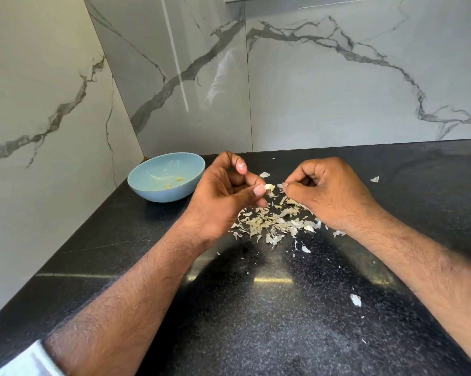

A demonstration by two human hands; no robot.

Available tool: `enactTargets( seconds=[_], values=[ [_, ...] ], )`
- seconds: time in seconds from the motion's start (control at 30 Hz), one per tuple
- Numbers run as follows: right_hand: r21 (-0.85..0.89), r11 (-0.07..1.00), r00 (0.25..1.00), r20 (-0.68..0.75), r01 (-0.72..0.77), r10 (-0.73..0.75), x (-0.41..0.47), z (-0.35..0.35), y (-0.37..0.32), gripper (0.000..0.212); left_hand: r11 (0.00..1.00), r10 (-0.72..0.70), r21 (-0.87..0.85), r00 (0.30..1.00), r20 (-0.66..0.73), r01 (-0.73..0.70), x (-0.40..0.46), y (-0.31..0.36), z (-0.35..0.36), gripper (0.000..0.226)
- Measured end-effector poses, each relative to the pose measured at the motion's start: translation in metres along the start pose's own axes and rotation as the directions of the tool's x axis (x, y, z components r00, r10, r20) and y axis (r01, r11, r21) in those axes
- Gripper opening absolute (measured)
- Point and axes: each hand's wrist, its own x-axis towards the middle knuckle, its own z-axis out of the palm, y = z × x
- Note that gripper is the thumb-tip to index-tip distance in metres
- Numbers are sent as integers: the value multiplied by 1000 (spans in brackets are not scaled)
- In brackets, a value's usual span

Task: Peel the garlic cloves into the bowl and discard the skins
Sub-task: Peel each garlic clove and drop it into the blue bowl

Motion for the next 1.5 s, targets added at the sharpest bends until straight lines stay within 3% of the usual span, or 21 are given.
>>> enactTargets(
  seconds=[0.1,0.17,0.23,0.3,0.43,0.57,0.8,1.0,1.1,1.23,1.33,1.4,1.5],
  values=[
    [-59,996,998,-17,-65,64,3,-5,6,20,1000,-27,-2,1000,-15,27,0,-2,-1,39],
    [-54,996,991,112,-69,75,0,-5,2,29,999,-42,16,999,-31,43,-1,-4,1,39],
    [-19,1000,982,186,23,-19,-4,0,-2,33,997,-39,61,998,-49,42,-1,-6,3,35],
    [29,993,982,148,114,-117,-6,4,-5,24,994,-29,107,998,-47,34,-1,-8,5,32],
    [0,985,984,42,173,-173,-6,8,-6,8,983,-60,170,997,-39,66,-3,-10,7,21],
    [64,995,997,-23,81,-80,-4,8,-2,7,953,-99,285,995,-26,102,-4,-9,8,6],
    [222,974,999,46,-37,27,-5,13,0,3,918,-34,393,998,-59,54,-3,-11,10,6],
    [239,971,998,69,-18,2,-5,14,-2,3,734,83,679,994,-69,-14,-3,-13,14,8],
    [170,985,999,42,11,-18,-5,16,-3,3,667,119,744,992,-51,-42,-4,-11,17,9],
    [312,947,996,18,-83,82,-3,19,-3,9,763,143,645,985,-101,-45,-5,-13,24,11],
    [518,821,969,79,-240,233,-2,19,-6,7,843,126,537,982,-142,-31,-8,-13,26,14],
    [610,726,946,150,-318,288,-1,17,-8,7,860,109,509,987,-120,-33,-9,-10,26,13],
    [627,697,935,185,-349,301,-1,14,-8,7,867,99,496,991,-90,-42,-10,-8,25,12]
  ],
)
